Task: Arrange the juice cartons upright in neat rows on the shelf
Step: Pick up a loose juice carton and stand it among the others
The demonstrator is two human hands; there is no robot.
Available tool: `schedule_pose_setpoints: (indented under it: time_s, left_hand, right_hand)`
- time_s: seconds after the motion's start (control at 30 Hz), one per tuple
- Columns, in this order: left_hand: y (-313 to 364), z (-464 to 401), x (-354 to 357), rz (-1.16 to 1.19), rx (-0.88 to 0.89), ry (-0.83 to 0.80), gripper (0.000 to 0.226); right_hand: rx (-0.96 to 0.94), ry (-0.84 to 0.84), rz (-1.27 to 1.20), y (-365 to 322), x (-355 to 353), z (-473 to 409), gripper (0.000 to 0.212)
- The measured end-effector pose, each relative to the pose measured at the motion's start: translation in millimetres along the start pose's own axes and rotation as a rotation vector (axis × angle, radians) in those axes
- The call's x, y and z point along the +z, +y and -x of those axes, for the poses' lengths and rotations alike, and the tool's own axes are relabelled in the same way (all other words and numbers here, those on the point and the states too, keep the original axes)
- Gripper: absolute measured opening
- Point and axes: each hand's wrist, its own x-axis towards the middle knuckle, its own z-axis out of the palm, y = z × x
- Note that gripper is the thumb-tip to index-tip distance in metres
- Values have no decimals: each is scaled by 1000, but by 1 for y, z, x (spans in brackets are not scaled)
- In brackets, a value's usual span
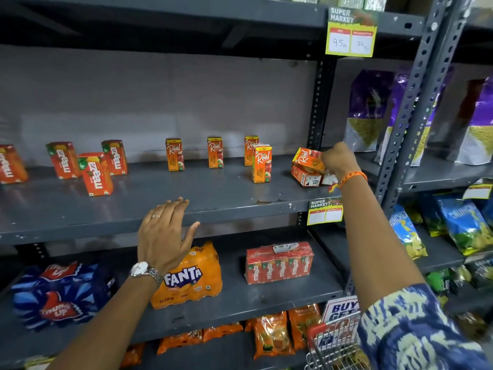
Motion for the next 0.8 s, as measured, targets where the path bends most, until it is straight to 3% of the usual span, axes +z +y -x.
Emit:
schedule_pose_setpoints:
  time_s: [0.2,0.33,0.43,0.5,0.6,0.8]
  left_hand:
    - [-1,0,1,9,-1,22,59]
    - [-5,0,0,0,18,19,61]
    - [-10,-1,-2,-8,39,13,63]
    - [-14,-1,-4,-7,33,24,64]
    - [-20,0,-6,2,8,23,68]
    - [-18,2,-6,29,-27,-2,67]
  right_hand:
    - [13,-18,-482,-6,4,12,17]
    - [-47,-146,-783,-21,9,30,22]
    - [-52,-295,-949,-40,12,44,13]
    - [-52,-386,-1020,-53,19,51,21]
    - [-78,-478,-982,-73,38,61,38]
    - [-254,-482,-675,-101,97,93,22]
